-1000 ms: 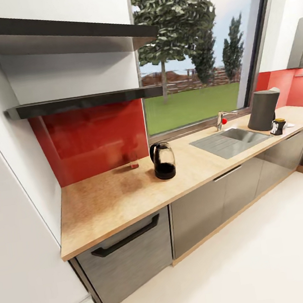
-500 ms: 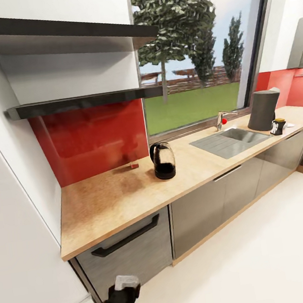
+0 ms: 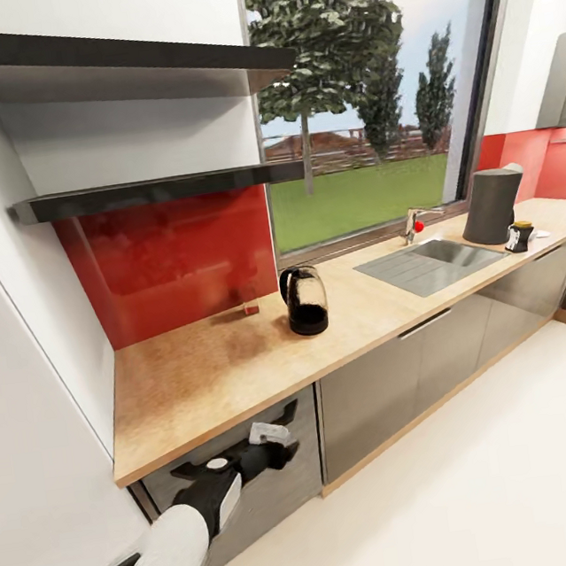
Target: Set up a coffee station on the kitchen countertop: keep the coffee maker on the countertop, move the bottle of coffee from the kitchen shelf to the counter next to the coffee maker, place a paper coffee filter on top of the coffee maker, put the saucer next to the coffee maker with the coffee cup on the saucer, and place the electric kettle next to the coffee maker.
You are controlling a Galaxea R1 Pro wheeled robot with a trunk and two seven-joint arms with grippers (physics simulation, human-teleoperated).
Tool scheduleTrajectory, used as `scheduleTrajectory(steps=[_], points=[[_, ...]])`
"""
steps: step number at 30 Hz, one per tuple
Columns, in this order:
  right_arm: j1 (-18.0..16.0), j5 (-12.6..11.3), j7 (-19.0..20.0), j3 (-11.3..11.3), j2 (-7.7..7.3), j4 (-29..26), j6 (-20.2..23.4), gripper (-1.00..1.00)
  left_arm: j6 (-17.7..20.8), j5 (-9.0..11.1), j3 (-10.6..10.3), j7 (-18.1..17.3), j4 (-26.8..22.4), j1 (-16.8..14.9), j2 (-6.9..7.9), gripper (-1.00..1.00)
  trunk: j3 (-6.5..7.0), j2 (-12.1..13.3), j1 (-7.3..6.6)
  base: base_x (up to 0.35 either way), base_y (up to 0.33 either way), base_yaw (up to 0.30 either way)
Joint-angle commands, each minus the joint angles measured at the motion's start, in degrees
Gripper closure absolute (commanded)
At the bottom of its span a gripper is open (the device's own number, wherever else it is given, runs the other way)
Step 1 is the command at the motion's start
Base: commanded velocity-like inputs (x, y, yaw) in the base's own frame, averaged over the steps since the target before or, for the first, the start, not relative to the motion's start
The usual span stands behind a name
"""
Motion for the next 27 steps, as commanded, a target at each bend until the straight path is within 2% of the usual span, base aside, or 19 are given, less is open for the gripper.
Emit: scheduleTrajectory(steps=[1, 4, 8, 14, 15, 17, 19, 22, 23, 27], points=[[-0.04, -0.53, -0.16, 0.49, 0.01, 0.0, -0.01, -1.0, 0.63, -0.66, 0.39, -0.91, -0.02, -0.65, -0.03, -1.0, -0.13, -0.11, 0.03, 0.0, 0.0, 0.0], [-0.04, -0.51, -0.15, 0.49, 0.01, 0.02, 0.0, -1.0, 3.41, -0.6, 0.42, -4.83, -0.01, -3.41, -0.03, -1.0, -0.13, -0.11, 0.03, 0.0, 0.0, 0.0], [-0.04, -0.51, -0.15, 0.49, 0.01, 0.04, 0.01, -1.0, 5.42, -0.19, 0.42, -7.62, -0.01, -6.97, -0.03, -1.0, -0.13, -0.11, 0.03, 0.0, 0.0, 0.0], [-0.04, -0.46, -0.15, 0.49, 0.01, 0.08, -0.05, -1.0, 11.55, 0.55, 0.43, -8.83, -0.01, -12.62, -0.03, -1.0, -0.13, -0.11, 0.03, 0.0, 0.0, 0.0], [-0.04, -0.47, -0.15, 0.49, 0.01, 0.08, -0.05, -1.0, 11.77, 0.63, 0.43, -8.83, -0.02, -13.09, -0.03, -1.0, -0.13, -0.11, 0.03, 0.0, 0.0, 0.0], [-0.04, -0.5, -0.15, 0.49, 0.01, 0.04, -0.07, -1.0, 12.96, 1.71, 0.47, -8.78, -0.28, -16.2, -0.03, -1.0, -0.13, -0.11, 0.03, 0.0, 0.0, 0.0], [-0.04, -0.5, -0.16, 0.49, 0.01, 0.03, -0.07, -1.0, 13.51, 1.98, 0.51, -8.76, -0.97, -16.86, -0.03, -1.0, -0.13, -0.11, 0.03, 0.0, 0.0, 0.0], [-0.04, -0.52, -0.16, 0.49, -0.04, 0.0, -0.07, -1.0, 15.61, 2.16, 0.59, -8.77, -3.66, -17.35, -0.03, -1.0, -0.13, -0.11, 0.03, 0.0, 0.0, 0.0], [-0.04, -0.57, -0.21, 0.49, -0.07, -0.05, -0.07, -1.0, 18.82, 2.22, 0.64, -8.83, -7.8, -17.41, -0.03, -1.0, -0.13, -0.11, 0.03, 0.0, 0.0, 0.0], [-0.04, -0.71, -0.2, 0.4, -0.23, -0.21, -0.07, -1.0, 21.0, 1.96, 0.06, -8.51, -14.6, -16.67, -0.03, -1.0, -0.09, -0.11, 0.03, 0.0, 0.0, -0.061]])
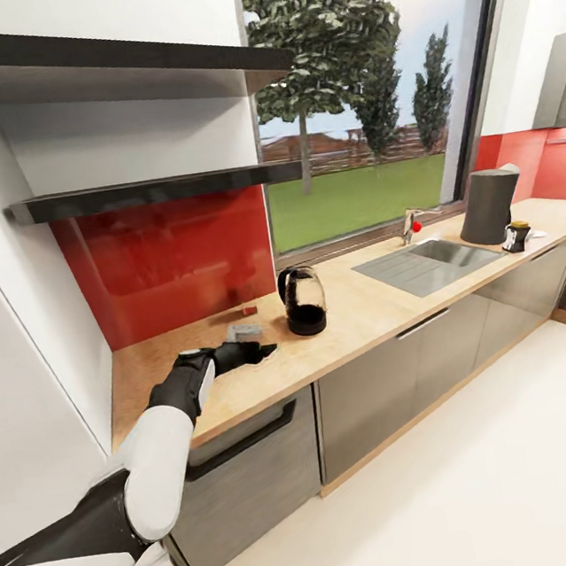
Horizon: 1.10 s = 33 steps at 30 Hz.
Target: Set up a coffee station on the kitchen countertop: keep the coffee maker on the countertop, move the bottle of coffee from the kitchen shelf to the counter next to the coffee maker, place a paper coffee filter on top of the coffee maker, put the saucer next to the coffee maker with the coffee cup on the saucer, and place the electric kettle next to the coffee maker.
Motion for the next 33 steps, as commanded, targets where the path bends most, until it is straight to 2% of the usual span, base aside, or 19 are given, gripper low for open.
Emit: scheduleTrajectory(steps=[1, 3, 9, 11, 12, 14, 26, 33], points=[[-0.05, -0.55, -0.14, 0.49, -0.03, -0.01, -0.02, -1.0, 0.54, -0.41, 0.37, -0.34, -1.62, 0.08, -0.08, -1.0, -0.1, -0.1, 0.03, 0.0, 0.0, -0.214], [-0.05, -0.58, -0.16, 0.49, -0.08, -0.04, -0.02, -1.0, 0.53, -0.76, 0.31, 0.21, -4.95, 1.33, -0.08, -1.0, -0.04, -0.1, 0.03, 0.0, 0.0, -0.251], [-0.05, -0.36, -0.28, 0.56, -0.32, 0.09, -0.02, -1.0, 0.51, -0.87, 0.22, 2.88, -11.43, 5.03, 1.51, -1.0, 0.03, -0.1, 0.03, 0.07, 0.003, -0.123], [-0.05, -0.34, -0.28, 0.57, -0.34, 0.13, -0.02, -1.0, 0.48, -0.85, 0.22, 3.59, -12.16, 5.62, 1.54, -1.0, 0.03, -0.1, 0.03, 0.261, 0.051, -0.012], [-0.05, -0.26, -0.29, 0.65, -0.37, 0.2, -0.02, -1.0, 0.17, -0.83, 0.21, 6.49, -12.76, 6.28, 1.57, -1.0, 0.03, -0.1, 0.03, 0.312, 0.119, -0.002], [-0.05, -0.24, -0.29, 0.66, -0.37, 0.18, -0.02, -1.0, 0.04, -0.82, 0.21, 7.58, -12.82, 6.38, 1.57, -1.0, 0.03, -0.1, 0.03, 0.316, 0.128, -0.001], [-0.05, -0.18, -0.29, 0.75, -0.37, 0.19, -0.02, -1.0, -0.08, -0.73, 0.03, 7.6, -12.87, 6.43, 1.66, -1.0, 0.03, -0.1, 0.03, 0.332, 0.025, 0.0], [-0.05, -0.15, -0.29, 0.75, -0.3, 0.21, -0.02, -1.0, 0.11, -0.65, -4.95, 7.47, -12.89, 6.43, 1.72, -1.0, 0.03, -0.1, 0.03, 0.134, 0.0, 0.0]])
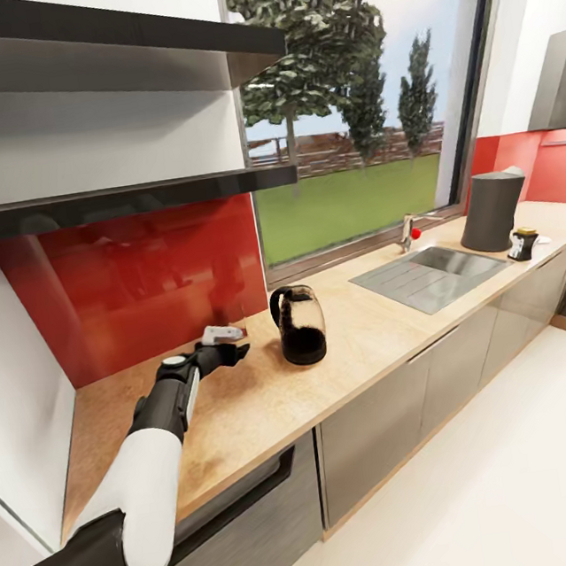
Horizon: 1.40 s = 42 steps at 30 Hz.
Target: Set up a coffee station on the kitchen countertop: keep the coffee maker on the countertop, move the bottle of coffee from the kitchen shelf to the counter next to the coffee maker, place a paper coffee filter on top of the coffee maker, put the saucer next to the coffee maker with the coffee cup on the saucer, and place the electric kettle next to the coffee maker.
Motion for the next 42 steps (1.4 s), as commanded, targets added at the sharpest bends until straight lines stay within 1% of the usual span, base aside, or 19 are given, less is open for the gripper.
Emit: scheduleTrajectory(steps=[1, 3, 9, 13, 17, 24, 31, 36, 42], points=[[-0.04, -0.53, -0.17, 0.49, 0.01, 0.0, -0.02, -1.0, 0.26, -0.44, 0.23, -0.52, -0.14, -0.07, -0.09, -1.0, -0.12, -0.11, 0.03, 0.024, 0.0, 0.0], [-0.04, -0.53, -0.17, 0.49, 0.02, 0.0, -0.02, -1.0, 0.35, -0.39, -0.24, -0.5, -0.38, -0.07, -0.08, -1.0, -0.12, -0.11, 0.03, 0.013, 0.0, 0.0], [-0.04, -0.53, -0.17, 0.5, 0.02, 0.0, -0.02, -1.0, 0.68, -0.27, -0.52, -0.57, -1.91, -0.07, 0.0, -1.0, -0.12, -0.11, 0.03, 0.024, 0.0, 0.0], [-0.04, -0.53, -0.17, 0.51, 0.03, 0.0, -0.02, -1.0, 0.77, -0.2, -0.62, -0.54, -2.27, -0.07, -0.03, -1.0, -0.12, -0.11, 0.03, 0.216, 0.0, 0.0], [-0.04, -0.53, -0.17, 0.52, 0.03, 0.0, -0.02, -1.0, 0.67, -0.28, -0.64, -0.5, -2.23, -0.07, -0.06, -1.0, -0.12, -0.11, 0.03, 0.177, 0.0, 0.0], [-0.04, -0.57, -0.17, 0.49, 0.03, -0.02, -0.02, -1.0, 0.63, -0.28, -0.65, -0.49, -2.05, -0.07, -0.07, -1.0, -0.12, -0.11, 0.03, 0.037, 0.0, 0.0], [-0.04, -0.54, -0.17, 0.49, 0.03, 0.0, -0.02, -1.0, 0.35, -0.27, -0.57, -0.49, -2.04, -0.07, -0.13, -1.0, -0.12, -0.11, 0.03, 0.232, -0.03, 0.0], [-0.04, -0.53, -0.17, 0.49, 0.03, 0.0, -0.02, -1.0, 0.08, -0.27, -0.54, -0.49, -1.8, 0.0, -0.15, -1.0, -0.12, -0.11, 0.03, 0.058, -0.005, 0.0], [-0.04, -0.53, -0.17, 0.49, 0.03, 0.0, -0.02, -1.0, -0.12, -0.36, -0.39, -0.49, -2.31, 1.45, -0.16, -1.0, -0.12, -0.11, 0.03, 0.107, -0.052, 0.0]])
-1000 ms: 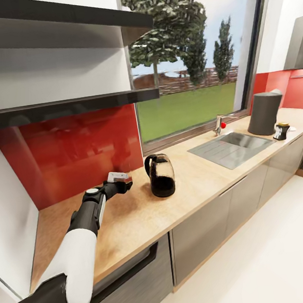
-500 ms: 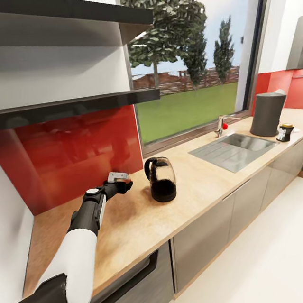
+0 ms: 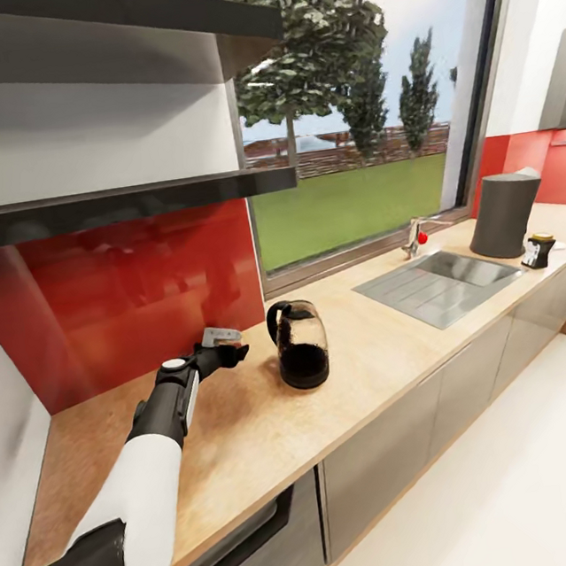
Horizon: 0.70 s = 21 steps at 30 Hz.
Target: Set up a coffee station on the kitchen countertop: keep the coffee maker on the countertop, move the bottle of coffee from the kitchen shelf to the counter next to the coffee maker, place a paper coffee filter on top of the coffee maker, put the saucer next to the coffee maker with the coffee cup on the saucer, and place the electric kettle next to the coffee maker.
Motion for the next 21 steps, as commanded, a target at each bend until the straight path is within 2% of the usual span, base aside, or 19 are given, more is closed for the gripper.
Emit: scheduleTrajectory(steps=[1, 12, 21], points=[[-0.04, -0.53, -0.17, 0.49, 0.01, 0.0, -0.02, -1.0, 0.21, -0.44, 0.42, -0.53, -0.12, -0.05, -0.09, -1.0, -0.12, -0.11, 0.04, 0.053, -0.025, 0.0], [-0.04, -0.53, -0.17, 0.49, 0.01, 0.0, -0.02, -1.0, 0.18, -0.36, 0.29, -0.6, -0.01, 0.08, -0.32, -1.0, -0.12, -0.11, 0.04, 0.085, -0.053, 0.0], [-0.04, -0.53, -0.17, 0.52, 0.01, 0.0, -0.02, -1.0, 0.18, -0.36, 0.31, -0.62, -0.02, 0.08, -0.35, -1.0, -0.12, -0.11, 0.04, 0.024, -0.009, 0.0]])
